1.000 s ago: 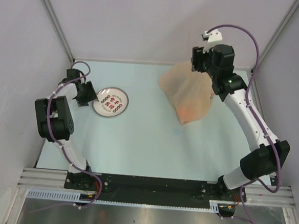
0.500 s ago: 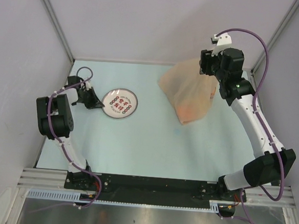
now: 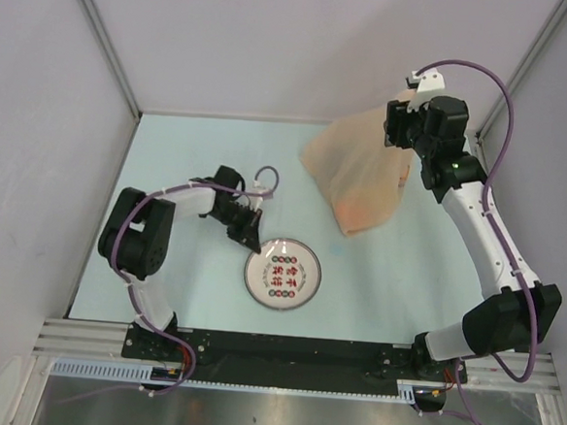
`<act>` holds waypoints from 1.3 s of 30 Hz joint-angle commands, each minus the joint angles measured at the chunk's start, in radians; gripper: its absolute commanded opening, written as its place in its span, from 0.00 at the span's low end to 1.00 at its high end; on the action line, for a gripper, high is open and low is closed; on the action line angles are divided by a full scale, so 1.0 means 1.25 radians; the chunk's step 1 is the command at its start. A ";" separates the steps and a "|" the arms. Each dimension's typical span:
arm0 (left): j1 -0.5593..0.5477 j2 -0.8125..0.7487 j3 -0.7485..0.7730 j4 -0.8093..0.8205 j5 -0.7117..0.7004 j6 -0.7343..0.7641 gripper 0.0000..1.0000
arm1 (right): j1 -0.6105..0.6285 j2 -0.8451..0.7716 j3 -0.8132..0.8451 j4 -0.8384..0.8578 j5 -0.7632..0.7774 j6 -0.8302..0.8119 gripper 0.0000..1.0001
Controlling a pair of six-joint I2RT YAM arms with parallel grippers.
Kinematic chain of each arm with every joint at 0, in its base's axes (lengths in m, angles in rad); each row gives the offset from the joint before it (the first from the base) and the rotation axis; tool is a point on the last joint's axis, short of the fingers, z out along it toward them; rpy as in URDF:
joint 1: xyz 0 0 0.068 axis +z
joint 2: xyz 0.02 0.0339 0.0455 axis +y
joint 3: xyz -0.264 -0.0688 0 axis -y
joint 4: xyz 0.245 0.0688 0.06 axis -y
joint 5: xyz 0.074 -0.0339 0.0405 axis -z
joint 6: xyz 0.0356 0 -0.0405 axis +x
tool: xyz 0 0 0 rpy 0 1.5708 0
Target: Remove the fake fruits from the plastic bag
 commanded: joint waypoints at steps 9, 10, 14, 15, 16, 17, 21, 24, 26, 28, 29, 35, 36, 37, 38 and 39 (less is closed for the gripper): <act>-0.133 -0.010 0.018 -0.020 0.004 0.009 0.48 | -0.069 -0.062 -0.009 0.017 0.010 0.050 0.64; -0.132 -0.019 0.074 -0.041 0.013 0.009 0.54 | -0.078 -0.062 -0.004 0.017 0.016 0.069 0.65; -0.112 -0.075 0.285 -0.147 0.025 0.026 0.88 | -0.167 -0.039 0.034 0.005 0.048 0.195 0.66; -0.105 -0.080 0.332 -0.150 0.021 0.026 0.90 | -0.185 -0.024 0.039 0.006 0.041 0.222 0.66; -0.103 -0.078 0.424 -0.149 0.013 0.020 0.90 | -0.218 -0.013 0.054 0.010 0.034 0.239 0.68; -0.101 -0.072 0.467 -0.140 -0.001 -0.002 0.91 | -0.227 0.004 0.067 0.008 0.017 0.241 0.69; -0.100 -0.035 0.635 -0.095 -0.008 -0.101 0.92 | -0.261 0.079 0.120 0.022 -0.175 0.278 0.84; -0.100 -0.029 0.708 -0.036 -0.004 -0.186 0.92 | -0.257 0.138 0.144 0.039 -0.299 0.322 0.92; -0.098 -0.031 0.728 -0.023 -0.002 -0.206 0.92 | -0.233 0.181 0.161 0.052 -0.326 0.341 0.97; -0.096 -0.032 0.744 -0.030 -0.002 -0.211 0.92 | -0.210 0.226 0.180 0.054 -0.337 0.344 0.99; -0.090 -0.042 0.742 -0.037 0.000 -0.213 0.92 | -0.176 0.240 0.192 0.049 -0.334 0.333 0.99; -0.030 -0.134 0.644 -0.026 -0.021 -0.235 0.92 | -0.059 0.316 0.252 0.081 -0.364 0.308 0.56; -0.018 -0.161 0.636 -0.026 -0.033 -0.235 0.92 | -0.012 0.331 0.286 0.079 -0.361 0.299 0.30; -0.006 -0.175 0.622 -0.029 -0.061 -0.237 0.92 | 0.014 0.336 0.308 0.074 -0.341 0.300 0.09; 0.021 -0.192 0.615 -0.027 -0.081 -0.237 0.91 | 0.040 0.338 0.324 0.073 -0.272 0.311 0.00; 0.035 -0.219 0.608 -0.027 -0.098 -0.237 0.92 | 0.095 0.343 0.340 0.079 -0.251 0.318 0.00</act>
